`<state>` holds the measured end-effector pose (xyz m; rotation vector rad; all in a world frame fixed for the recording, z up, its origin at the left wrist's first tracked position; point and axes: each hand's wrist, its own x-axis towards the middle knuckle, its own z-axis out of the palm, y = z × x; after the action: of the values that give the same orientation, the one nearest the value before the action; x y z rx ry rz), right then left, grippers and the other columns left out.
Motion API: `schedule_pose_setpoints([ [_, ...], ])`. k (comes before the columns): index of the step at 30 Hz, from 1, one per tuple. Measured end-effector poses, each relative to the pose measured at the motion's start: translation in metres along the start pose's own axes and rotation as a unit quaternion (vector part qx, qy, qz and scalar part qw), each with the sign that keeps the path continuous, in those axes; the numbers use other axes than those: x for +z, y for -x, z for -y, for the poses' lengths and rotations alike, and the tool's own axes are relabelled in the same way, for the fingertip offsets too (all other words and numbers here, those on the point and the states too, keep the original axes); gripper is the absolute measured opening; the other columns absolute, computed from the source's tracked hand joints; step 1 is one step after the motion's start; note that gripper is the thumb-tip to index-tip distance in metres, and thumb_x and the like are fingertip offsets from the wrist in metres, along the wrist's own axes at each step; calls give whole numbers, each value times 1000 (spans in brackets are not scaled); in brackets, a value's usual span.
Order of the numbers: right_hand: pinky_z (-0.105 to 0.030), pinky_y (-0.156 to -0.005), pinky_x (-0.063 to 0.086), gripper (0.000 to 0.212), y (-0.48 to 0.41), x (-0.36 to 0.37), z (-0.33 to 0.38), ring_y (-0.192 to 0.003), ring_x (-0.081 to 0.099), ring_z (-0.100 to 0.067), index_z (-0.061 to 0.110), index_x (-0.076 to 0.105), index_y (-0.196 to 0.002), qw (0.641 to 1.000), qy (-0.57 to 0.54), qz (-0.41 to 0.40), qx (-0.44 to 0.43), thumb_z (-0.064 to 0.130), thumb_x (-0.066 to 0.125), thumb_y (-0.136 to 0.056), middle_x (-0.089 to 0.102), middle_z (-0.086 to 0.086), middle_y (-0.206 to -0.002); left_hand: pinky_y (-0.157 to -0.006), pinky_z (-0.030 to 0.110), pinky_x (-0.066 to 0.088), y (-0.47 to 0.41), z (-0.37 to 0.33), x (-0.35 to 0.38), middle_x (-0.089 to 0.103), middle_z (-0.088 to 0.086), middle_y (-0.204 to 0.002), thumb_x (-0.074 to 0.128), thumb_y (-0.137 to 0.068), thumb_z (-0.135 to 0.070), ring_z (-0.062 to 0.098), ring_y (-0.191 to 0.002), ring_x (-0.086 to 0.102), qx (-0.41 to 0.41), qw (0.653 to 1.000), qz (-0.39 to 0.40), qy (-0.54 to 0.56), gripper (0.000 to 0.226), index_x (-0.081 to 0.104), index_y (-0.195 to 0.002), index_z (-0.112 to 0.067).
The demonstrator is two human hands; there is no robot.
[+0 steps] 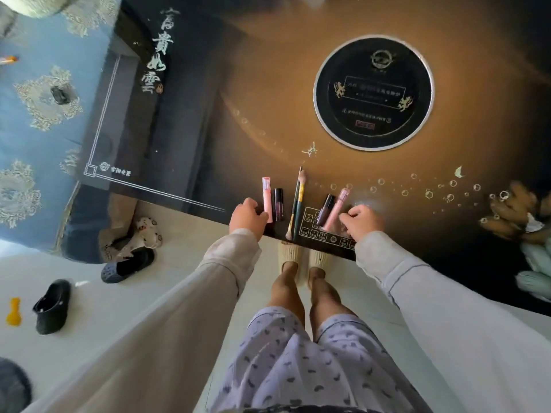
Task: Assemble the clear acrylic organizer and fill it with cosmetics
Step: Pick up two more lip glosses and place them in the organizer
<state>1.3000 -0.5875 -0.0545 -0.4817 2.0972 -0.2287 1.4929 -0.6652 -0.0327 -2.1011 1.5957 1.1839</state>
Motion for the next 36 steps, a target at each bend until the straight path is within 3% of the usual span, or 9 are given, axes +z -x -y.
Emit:
schedule_pose_setpoints([
  [2, -36, -81, 50, 24, -7, 7, 7, -96, 63, -33, 5, 61, -98, 1000, -4, -28, 5, 23, 59, -83, 68, -18, -102, -90, 34, 44, -12, -7, 2, 56, 15, -124, 47, -92, -21, 29, -112, 55, -13, 1000, -9, 9, 38, 48, -125, -5],
  [6, -33, -73, 43, 16, -16, 18, 13, -94, 61, -34, 14, 50, -82, 998, 16, -61, 14, 28, 57, -84, 67, -18, -101, -77, 34, 41, -31, -14, 11, 59, 17, -116, 36, -96, -35, 31, -103, 57, -8, 1000, -19, -15, 39, 51, -113, -3],
  [11, -35, -77, 48, 23, -25, 23, 17, -96, 62, -34, 5, 58, -96, 995, 36, -79, 48, 24, 57, -82, 67, -17, -104, -71, 33, 34, -46, -18, 18, 56, 19, -117, 36, -96, -25, 35, -104, 57, 3, 998, -23, -51, 30, 46, -113, -2],
  [14, -32, -69, 45, 27, -27, 23, 19, -94, 63, -34, 3, 64, -101, 992, 62, -93, 63, 22, 57, -82, 69, -17, -102, -70, 33, 35, -48, -20, 20, 56, 19, -118, 43, -92, -15, 37, -105, 57, -2, 997, -17, -75, 26, 44, -115, -2],
  [21, -27, -63, 39, 20, -5, 8, 1, -73, 53, -28, 6, 60, -91, 992, 55, -101, 56, 24, 56, -83, 59, -11, -82, -69, 31, 41, -43, -21, 6, 60, 18, -115, 52, -89, -15, 33, -101, 60, 10, 992, 43, -121, 33, 45, -118, -3],
  [25, -24, -58, 36, 19, 25, -7, -26, -68, 49, -27, 12, 48, -71, 994, 17, -100, 51, 24, 59, -81, 53, -9, -75, -82, 36, 47, -23, -11, -10, 60, 20, -118, 52, -88, -17, 35, -107, 58, 13, 988, 98, -119, 36, 47, -120, -1],
  [28, -31, -65, 40, 18, 50, -16, -50, -73, 52, -31, 10, 50, -71, 993, 4, -104, 52, 21, 60, -80, 55, -14, -77, -89, 37, 50, -5, 7, -18, 60, 20, -119, 53, -85, -13, 36, -108, 58, -1, 989, 126, -79, 35, 51, -118, -1],
  [30, -28, -66, 37, 17, 68, -18, -68, -73, 50, -30, 10, 51, -72, 994, -11, -91, 54, 19, 61, -82, 56, -13, -78, -91, 40, 52, 7, 24, -18, 60, 20, -119, 54, -84, -11, 35, -109, 58, -3, 989, 139, -51, 34, 53, -118, -4],
  [36, -26, -63, 33, 21, 117, -19, -123, -69, 47, -27, 8, 55, -73, 994, -23, -76, 74, 22, 58, -87, 54, -11, -70, -78, 24, 42, 47, 76, -10, 66, 15, -113, 59, -84, -16, 29, -96, 61, 24, 972, 184, -144, 20, 61, -103, -16],
])
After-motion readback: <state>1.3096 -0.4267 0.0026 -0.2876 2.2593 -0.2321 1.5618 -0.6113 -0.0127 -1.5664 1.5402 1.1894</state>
